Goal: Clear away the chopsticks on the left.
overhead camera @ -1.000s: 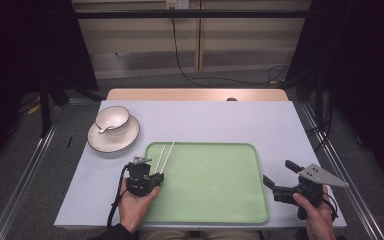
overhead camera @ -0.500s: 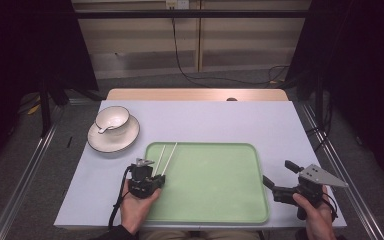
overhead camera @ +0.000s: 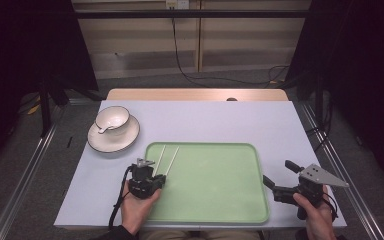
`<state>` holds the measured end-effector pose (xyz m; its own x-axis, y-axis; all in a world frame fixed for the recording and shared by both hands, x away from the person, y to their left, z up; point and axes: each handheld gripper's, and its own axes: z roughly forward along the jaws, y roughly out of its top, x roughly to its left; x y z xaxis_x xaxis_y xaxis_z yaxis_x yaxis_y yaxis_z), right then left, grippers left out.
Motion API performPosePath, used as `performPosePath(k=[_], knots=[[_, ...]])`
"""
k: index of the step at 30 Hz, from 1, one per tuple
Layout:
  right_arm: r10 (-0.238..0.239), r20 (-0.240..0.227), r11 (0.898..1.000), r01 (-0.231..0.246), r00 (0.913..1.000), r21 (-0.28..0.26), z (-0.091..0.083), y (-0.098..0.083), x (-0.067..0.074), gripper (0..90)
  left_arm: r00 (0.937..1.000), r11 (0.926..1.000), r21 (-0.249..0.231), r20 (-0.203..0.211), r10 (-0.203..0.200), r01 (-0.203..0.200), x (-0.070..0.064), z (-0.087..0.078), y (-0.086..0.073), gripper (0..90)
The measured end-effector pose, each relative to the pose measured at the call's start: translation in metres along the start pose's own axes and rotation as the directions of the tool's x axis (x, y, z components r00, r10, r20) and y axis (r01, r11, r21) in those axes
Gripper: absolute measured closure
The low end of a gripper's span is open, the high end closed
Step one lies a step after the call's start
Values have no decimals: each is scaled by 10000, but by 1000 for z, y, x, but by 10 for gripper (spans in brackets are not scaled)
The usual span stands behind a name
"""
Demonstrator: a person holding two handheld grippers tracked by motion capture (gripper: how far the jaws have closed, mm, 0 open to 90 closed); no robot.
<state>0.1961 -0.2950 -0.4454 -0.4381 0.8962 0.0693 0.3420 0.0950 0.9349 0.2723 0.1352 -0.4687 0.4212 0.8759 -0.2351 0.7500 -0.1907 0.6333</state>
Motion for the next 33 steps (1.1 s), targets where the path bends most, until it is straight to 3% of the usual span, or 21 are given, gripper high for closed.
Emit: performPosePath(k=[8, 14, 15, 20, 21, 22, 23, 24, 25, 26, 28, 30, 31, 32, 33], knots=[[-32, 9, 10000, 32, 10000, -5, 0, 0, 0, 50, 9997, 10000, 87, 222, 33, -35, 2, 0, 2, 806], [7, -17, 10000, -7, 10000, -5, 0, 0, 0, 51, 9992, 9997, -7, 307, 253, -253, 4, -2, 2, 710], [14, -13, 10000, -14, 10000, -9, 0, 0, 0, 51, 9983, 9986, -151, 302, 503, -499, 5, -4, 3, 710], [5, -4, 10000, -5, 10000, -9, 0, 0, 0, 51, 9964, 9955, -556, 320, 787, -769, 8, -10, 10, 629], [19, 14, 10000, -19, 10000, -9, 0, 0, 0, 51, 9944, 9940, -757, 649, 836, -786, 9, -10, 13, 638], [19, 14, 10000, -19, 10000, -9, 0, 0, 0, 51, 9944, 9940, -757, 649, 836, -786, 9, -10, 13, 663], [0, 5, 10000, 0, 10000, -25, 0, 0, 0, 51, 9908, 9911, -752, 716, 1149, -1095, 7, -9, 17, 699], [-3, 12, 10000, 3, 10000, -29, 0, 0, 0, 51, 9908, 9911, -752, 716, 1149, -1095, 7, -9, 17, 732], [53, 1, 10000, -53, 10000, 8, 0, 0, 0, 51, 9864, 9861, -847, 689, 1492, -1433, 5, -8, 22, 781], [53, 1, 10000, -53, 10000, 8, 0, 0, 0, 51, 9864, 9861, -847, 689, 1492, -1433, 5, -8, 22, 824], [10, 9, 10000, -10, 10000, -14, 0, 0, 0, 51, 9805, 9829, -1052, 1104, 1627, -1512, 1, -2, 29, 900], [10, 14, 10000, -10, 10000, -8, 0, 0, 0, 51, 9776, 9814, -1031, 1182, 1740, -1622, -1, 1, 32, 900], [30, 1, 10000, -30, 10000, 9, 0, 0, 0, 51, 9677, 9780, -950, 1553, 1987, -1856, -3, 9, 35, 900], [30, 1, 10000, -30, 10000, 9, 0, 0, 0, 51, 9677, 9780, -950, 1553, 1987, -1856, -3, 9, 35, 900], [-21, -7, 10000, 21, 10000, 3, 0, 0, 0, 51, 9703, 9809, -640, 1481, 1913, -1837, -4, 18, 36, 900]])
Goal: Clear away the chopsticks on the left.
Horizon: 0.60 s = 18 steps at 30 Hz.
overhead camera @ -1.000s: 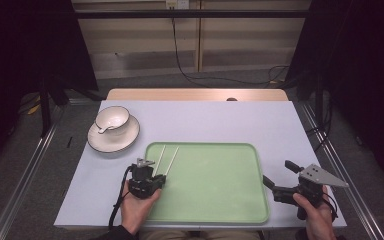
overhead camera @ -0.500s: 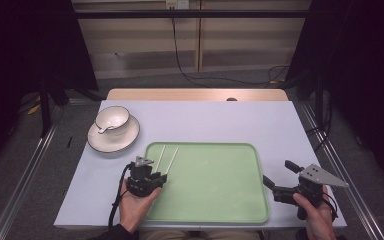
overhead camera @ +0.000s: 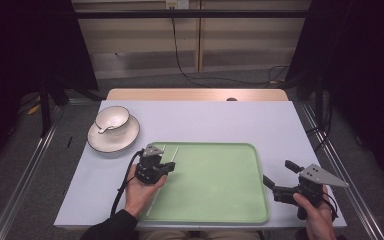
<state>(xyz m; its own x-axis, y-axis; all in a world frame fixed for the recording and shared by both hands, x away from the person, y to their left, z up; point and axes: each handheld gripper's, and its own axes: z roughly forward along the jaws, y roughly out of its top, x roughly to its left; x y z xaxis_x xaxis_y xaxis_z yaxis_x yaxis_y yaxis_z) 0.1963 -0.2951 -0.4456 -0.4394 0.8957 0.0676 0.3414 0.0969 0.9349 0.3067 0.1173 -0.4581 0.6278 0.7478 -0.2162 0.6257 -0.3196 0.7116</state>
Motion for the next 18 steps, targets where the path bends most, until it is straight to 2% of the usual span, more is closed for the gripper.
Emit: performPosePath(k=[1, 3, 4, 7, 14, 15, 18], knots=[[0, 0, 10000, 0, 10000, 0, 0, 0, 0, 51, 10000, 10000, 0, 0, 0, 0, 0, 0, 0, 900], [-13, -2, 10000, 13, 10000, -4, 0, 0, 0, 51, 9994, 9993, 211, -129, 321, -319, 0, 7, -1, 900], [-1, -11, 10000, 1, 10000, -15, 0, 0, 0, 51, 9992, 9986, 355, -64, 403, -401, 1, 9, -2, 900], [-6, -27, 10000, 6, 10000, -15, 0, 0, 0, 51, 9995, 9957, 886, -74, 297, -289, 5, 15, -2, 900], [-31, -16, 10000, 31, 10000, -12, 0, 0, 0, 51, 9994, 9960, 863, -243, 259, -238, 7, 15, -2, 900], [-30, -14, 10000, 30, 10000, -3, 0, 0, 0, 51, 9986, 9961, 851, -439, 282, -244, 7, 15, -2, 900], [-17, -13, 10000, 17, 10000, -3, 0, 0, 0, 51, 9987, 9958, 882, -433, 273, -234, 9, 14, -2, 900]])
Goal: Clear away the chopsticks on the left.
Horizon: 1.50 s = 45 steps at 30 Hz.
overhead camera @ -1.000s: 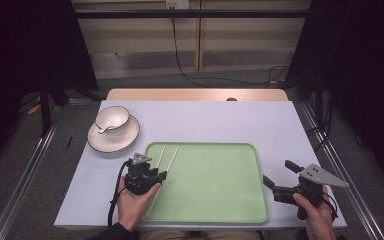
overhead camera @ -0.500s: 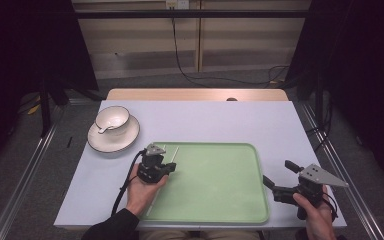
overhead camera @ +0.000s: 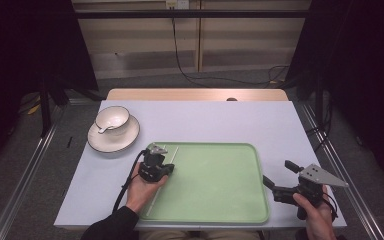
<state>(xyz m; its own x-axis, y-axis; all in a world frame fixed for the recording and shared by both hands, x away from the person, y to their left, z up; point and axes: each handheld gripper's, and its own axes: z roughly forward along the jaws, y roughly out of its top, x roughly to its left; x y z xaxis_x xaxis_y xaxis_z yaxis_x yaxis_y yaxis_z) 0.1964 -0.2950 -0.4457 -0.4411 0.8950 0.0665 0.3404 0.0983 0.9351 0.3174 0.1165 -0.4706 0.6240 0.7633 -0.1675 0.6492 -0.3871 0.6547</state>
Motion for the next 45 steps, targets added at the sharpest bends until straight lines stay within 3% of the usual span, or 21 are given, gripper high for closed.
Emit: performPosePath(k=[3, 4, 5, 6, 8, 19, 24, 31, 34, 45], knots=[[-18, 6, 10000, 18, 10000, -4, 0, 0, 0, 51, 9997, 9999, 88, -240, -96, 98, 2, -2, 0, 900], [-14, 6, 10000, 14, 10000, 5, 0, 0, 0, 51, 9982, 10000, 62, -608, 6, -2, 1, -3, -1, 900], [-24, 12, 10000, 24, 10000, 2, 0, 0, 0, 51, 9987, 10000, 77, -515, -21, 25, 2, -4, -1, 900], [-21, 14, 10000, 21, 10000, -4, 0, 0, 0, 51, 9974, 9999, 40, -704, -145, 148, 5, -6, -3, 900], [-13, 12, 10000, 13, 10000, -1, 0, 0, 0, 51, 9975, 9996, -2, -646, -289, 290, 7, -6, -3, 900], [-5, 19, 10000, 5, 10000, 3, 0, 0, 0, 51, 9964, 9996, -73, -797, -292, 287, 11, -11, -8, 900], [-16, 14, 10000, 16, 10000, 6, 0, 0, 0, 51, 9929, 9994, -152, -1147, -314, 298, 16, -16, -13, 900], [-44, 11, 10000, 44, 10000, 14, 1, 0, 0, 51, 9920, 9987, -203, -1165, -491, 470, 21, -19, -16, 900], [-22, 37, 10000, 22, 10000, -1, 1, 1, 0, 51, 9884, 9970, -374, -1337, -724, 680, 20, -20, -17, 900], [30, 56, 10000, -30, 10000, -10, 0, 0, 0, 51, 9908, 9957, -510, -1076, -824, 772, 26, -23, -22, 900]])
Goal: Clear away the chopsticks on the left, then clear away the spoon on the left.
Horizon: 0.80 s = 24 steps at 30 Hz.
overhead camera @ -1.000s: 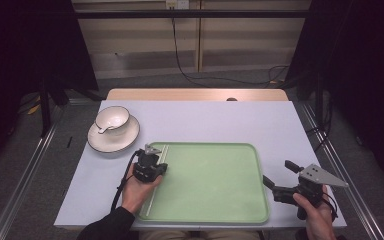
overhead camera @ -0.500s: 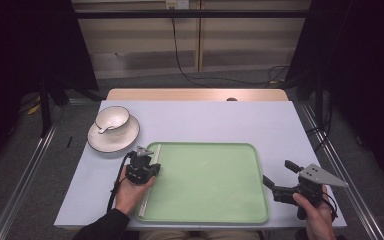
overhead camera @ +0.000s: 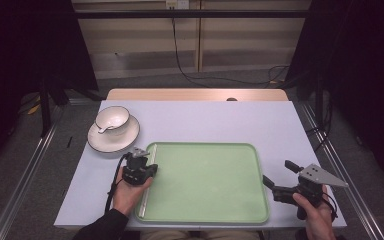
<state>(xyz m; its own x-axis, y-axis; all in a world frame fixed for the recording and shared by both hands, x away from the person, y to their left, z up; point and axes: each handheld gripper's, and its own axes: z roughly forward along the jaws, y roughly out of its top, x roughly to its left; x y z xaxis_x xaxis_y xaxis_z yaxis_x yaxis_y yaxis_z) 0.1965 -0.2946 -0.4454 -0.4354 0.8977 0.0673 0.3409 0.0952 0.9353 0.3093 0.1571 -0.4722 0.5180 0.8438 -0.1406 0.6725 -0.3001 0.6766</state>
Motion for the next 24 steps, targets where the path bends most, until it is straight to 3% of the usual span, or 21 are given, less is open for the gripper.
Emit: performPosePath(k=[8, 17, 19, 21, 24], knots=[[-66, -48, 9998, 65, 10000, -191, -1, 1, 0, 49, 9996, 9997, -238, 275, -18, 24, 3, -1, -2, 900], [-90, -207, 9974, 75, 9997, -718, -3, 3, 2, 37, 9991, 9948, -978, 278, 311, -282, 10, -16, 3, 585], [-78, -265, 9971, 57, 9996, -764, -3, 4, 3, 33, 9982, 9929, -1146, 454, 381, -327, 13, -19, 3, 506], [-3, -319, 9968, -22, 9995, -803, -3, 4, 3, 26, 9971, 9843, -1659, 350, 677, -610, 12, -23, 2, 430], [13, -373, 9966, -43, 9993, -823, -4, 4, 3, 16, 9943, 9804, -1820, 606, 880, -757, 13, -26, 2, 342]])
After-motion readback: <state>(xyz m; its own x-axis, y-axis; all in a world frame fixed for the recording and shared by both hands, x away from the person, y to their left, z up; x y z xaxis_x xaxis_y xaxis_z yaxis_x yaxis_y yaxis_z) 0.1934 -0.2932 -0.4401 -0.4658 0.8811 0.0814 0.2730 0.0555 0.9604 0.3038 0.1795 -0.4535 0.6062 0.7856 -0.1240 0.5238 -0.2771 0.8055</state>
